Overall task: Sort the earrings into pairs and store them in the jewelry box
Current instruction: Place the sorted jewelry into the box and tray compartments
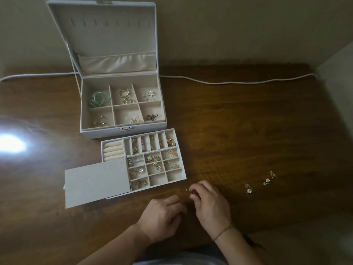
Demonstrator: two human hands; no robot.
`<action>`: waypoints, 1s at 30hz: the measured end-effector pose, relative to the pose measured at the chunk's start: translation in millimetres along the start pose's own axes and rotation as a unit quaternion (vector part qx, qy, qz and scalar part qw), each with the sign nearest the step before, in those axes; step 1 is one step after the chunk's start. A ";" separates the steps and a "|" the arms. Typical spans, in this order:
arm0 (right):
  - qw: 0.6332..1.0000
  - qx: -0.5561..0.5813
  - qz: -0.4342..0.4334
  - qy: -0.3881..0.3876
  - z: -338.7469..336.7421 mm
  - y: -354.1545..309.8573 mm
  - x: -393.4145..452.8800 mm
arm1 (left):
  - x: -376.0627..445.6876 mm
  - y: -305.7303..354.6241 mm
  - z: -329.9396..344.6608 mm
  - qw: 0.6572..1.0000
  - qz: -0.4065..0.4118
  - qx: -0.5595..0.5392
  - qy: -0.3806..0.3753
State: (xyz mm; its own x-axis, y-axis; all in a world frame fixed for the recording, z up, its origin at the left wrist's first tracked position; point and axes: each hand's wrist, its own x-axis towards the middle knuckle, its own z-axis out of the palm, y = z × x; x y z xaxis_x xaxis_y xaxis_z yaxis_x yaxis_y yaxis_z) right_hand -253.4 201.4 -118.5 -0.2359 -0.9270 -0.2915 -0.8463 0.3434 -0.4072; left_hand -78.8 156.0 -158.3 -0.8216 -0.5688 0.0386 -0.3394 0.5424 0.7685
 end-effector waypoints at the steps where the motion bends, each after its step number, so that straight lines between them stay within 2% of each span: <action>1: 1.000 0.003 -0.001 -0.007 -1.5 0.6 0.4 | 0.1 -0.1 0.2 1.000 -0.005 -0.002 0.002; 5: 1.000 0.004 -0.008 -0.016 -4.4 5.9 0.4 | 1.2 1.0 -0.9 1.000 -0.018 -0.007 0.011; 17: 0.999 0.014 -0.026 0.041 1.0 12.0 -4.5 | 1.8 2.6 -0.8 0.999 -0.025 -0.003 0.023; 20: 0.991 0.129 0.040 0.022 -5.0 12.0 -3.8 | 1.3 2.5 -0.7 0.999 -0.026 -0.002 0.027; 24: 0.942 0.301 0.146 0.043 -17.5 15.2 -1.3 | 1.2 3.0 -0.6 0.998 -0.030 -0.017 0.047; 27: 0.923 0.341 0.174 0.047 -24.9 19.6 -0.7 | 2.2 9.2 1.4 0.997 -0.039 -0.037 0.062; 30: 0.922 0.348 0.168 0.033 -30.9 21.8 -0.6 | 8.4 18.9 3.1 0.985 -0.095 -0.105 0.094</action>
State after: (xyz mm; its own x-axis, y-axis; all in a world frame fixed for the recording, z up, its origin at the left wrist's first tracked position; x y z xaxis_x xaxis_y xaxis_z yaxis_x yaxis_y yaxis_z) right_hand -286.5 204.8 -100.4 -0.4771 -0.7494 -0.4591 -0.2143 0.6058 -0.7662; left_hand -93.5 163.4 -145.5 -0.6470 -0.7623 -0.0162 -0.3599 0.2865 0.8879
